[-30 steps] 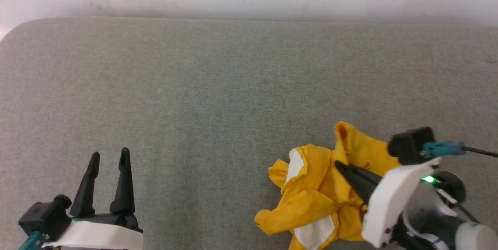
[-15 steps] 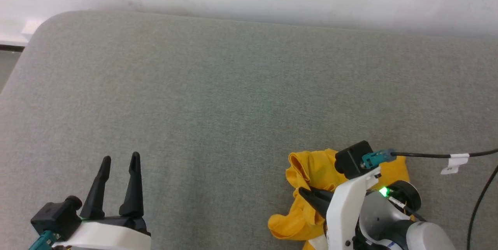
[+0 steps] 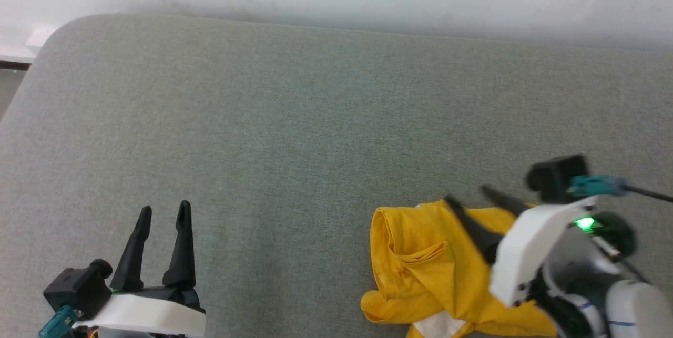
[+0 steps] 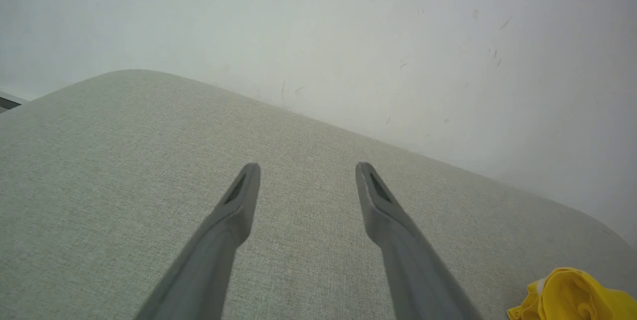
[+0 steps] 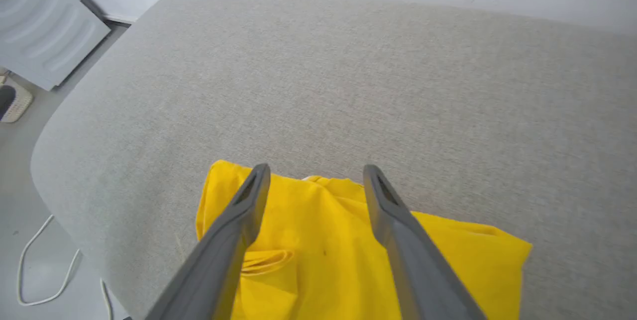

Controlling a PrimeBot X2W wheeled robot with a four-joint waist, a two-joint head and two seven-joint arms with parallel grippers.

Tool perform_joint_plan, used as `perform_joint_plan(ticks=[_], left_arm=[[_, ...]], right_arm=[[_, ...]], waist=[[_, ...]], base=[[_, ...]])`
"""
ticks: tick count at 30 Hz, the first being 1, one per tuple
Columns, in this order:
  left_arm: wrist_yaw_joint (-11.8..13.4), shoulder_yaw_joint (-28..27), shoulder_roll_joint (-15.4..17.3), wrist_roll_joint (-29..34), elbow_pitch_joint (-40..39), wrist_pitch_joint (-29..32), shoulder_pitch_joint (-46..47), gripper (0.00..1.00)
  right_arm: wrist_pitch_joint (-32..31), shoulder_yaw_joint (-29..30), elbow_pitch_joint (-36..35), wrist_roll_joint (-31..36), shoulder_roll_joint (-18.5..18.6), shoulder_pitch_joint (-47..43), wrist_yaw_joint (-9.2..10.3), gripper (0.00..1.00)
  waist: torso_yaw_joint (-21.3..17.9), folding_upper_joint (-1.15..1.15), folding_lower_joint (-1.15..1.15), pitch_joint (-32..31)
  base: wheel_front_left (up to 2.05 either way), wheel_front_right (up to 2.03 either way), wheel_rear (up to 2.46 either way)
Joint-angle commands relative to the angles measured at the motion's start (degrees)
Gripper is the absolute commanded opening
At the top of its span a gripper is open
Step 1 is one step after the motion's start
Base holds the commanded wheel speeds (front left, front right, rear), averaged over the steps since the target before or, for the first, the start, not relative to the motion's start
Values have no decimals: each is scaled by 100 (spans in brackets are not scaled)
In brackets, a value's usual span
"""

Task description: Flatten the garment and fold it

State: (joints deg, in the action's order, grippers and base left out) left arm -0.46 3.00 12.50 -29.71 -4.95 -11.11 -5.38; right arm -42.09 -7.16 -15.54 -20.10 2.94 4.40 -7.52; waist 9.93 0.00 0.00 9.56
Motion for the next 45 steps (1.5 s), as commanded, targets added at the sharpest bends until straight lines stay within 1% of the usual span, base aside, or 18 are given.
perform_joint_plan(ticks=[1, 5, 8, 13, 19, 24, 25, 26, 28, 32, 37, 41, 45], left_arm=[[2, -26, 20, -55, -26, -28, 66, 100], [17, -63, 48, -56, -117, -61, 49, 100], [15, -71, 79, -52, -181, -69, 53, 100], [20, -113, 146, -83, -249, -39, 64, 100], [19, -111, 212, -101, -288, 40, 128, 100], [18, -69, 284, -70, -346, 125, 210, 100], [12, -46, 293, -60, -356, 142, 230, 100], [6, -20, 300, -49, -364, 159, 252, 100], [-6, 33, 314, -23, -377, 190, 305, 100], [-2, 78, 328, 10, -425, 196, 382, 100], [23, 100, 316, 12, -511, 180, 404, 100], [28, 84, 341, -8, -571, 181, 427, 100], [18, 46, 413, -9, -653, 185, 508, 100]], right_arm=[[47, 191, -118, 177, -2, -39, 3, 100], [71, 839, -335, 611, 39, -414, 3, 100], [144, 1134, -281, 691, 46, -753, 3, 100], [401, 1286, 152, 572, 18, -1051, 3, 100], [757, 1319, 759, 485, -1, -934, 3, 100], [925, 1220, 1315, 185, -4, -725, 3, 100], [927, 1219, 1411, 122, -4, -689, 3, 74], [907, 1215, 1499, 99, -5, -658, 3, 33], [863, 1211, 1620, 57, -5, -612, 3, 0], [846, 1267, 1575, 111, -5, -481, 3, 0], [800, 1374, 1278, 418, 10, -157, 3, 0], [662, 1493, 1108, 696, 249, 177, 3, 0], [445, 1662, 1020, 951, 605, 547, 3, 0]], waist=[[-55, 0, 0, 19], [-134, 0, 0, 115], [-172, 0, 0, 220], [-226, 0, 0, 371], [-235, 0, 0, 441], [-219, 0, 0, 443], [-213, 0, 0, 440], [-205, 0, 0, 435], [-189, 0, 0, 420], [-240, 0, 0, 376], [-452, 0, 0, 406], [-687, 0, 0, 556], [-935, 0, 0, 782]], base=[[0, 0, 0], [0, 0, 0], [0, 0, 0], [0, 0, 0], [0, 0, 0], [0, 0, 0], [0, 0, 0], [0, 0, 0], [0, 0, 0], [0, 0, 0], [0, 0, 0], [0, 0, 0], [0, 0, 0]])
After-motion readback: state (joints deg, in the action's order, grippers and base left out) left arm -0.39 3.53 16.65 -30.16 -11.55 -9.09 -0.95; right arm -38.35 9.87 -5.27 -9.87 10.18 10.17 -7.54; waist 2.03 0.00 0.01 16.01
